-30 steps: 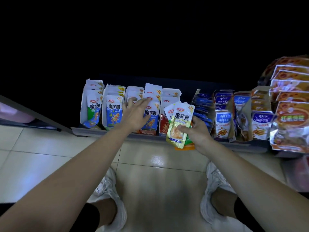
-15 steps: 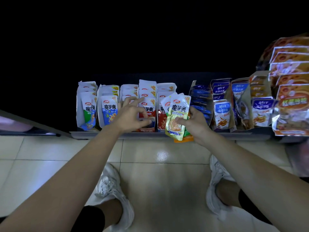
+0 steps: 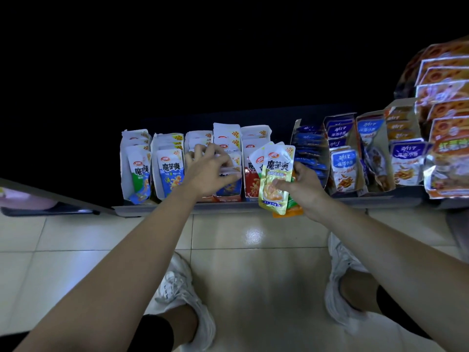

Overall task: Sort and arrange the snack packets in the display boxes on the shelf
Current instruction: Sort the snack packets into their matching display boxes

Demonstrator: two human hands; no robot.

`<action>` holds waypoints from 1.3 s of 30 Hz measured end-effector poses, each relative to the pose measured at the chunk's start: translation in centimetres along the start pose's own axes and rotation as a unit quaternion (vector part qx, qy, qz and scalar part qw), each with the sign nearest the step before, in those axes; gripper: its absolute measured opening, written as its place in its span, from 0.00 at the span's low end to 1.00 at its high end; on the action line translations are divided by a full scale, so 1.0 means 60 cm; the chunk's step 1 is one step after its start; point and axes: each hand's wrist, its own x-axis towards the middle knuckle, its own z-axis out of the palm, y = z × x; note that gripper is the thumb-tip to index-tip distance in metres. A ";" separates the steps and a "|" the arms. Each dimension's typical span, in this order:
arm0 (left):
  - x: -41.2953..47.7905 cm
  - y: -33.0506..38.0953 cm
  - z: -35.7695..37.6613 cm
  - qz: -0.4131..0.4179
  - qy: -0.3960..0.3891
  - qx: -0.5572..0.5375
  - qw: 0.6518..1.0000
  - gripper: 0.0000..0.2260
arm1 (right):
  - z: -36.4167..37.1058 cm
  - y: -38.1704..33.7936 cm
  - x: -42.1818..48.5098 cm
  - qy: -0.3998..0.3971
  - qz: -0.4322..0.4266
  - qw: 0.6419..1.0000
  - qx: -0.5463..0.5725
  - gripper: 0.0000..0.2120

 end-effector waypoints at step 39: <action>-0.103 0.022 -0.138 -0.242 0.293 -0.436 0.816 0.05 | 0.031 -0.049 -0.009 -0.007 -0.045 0.997 0.058 0.20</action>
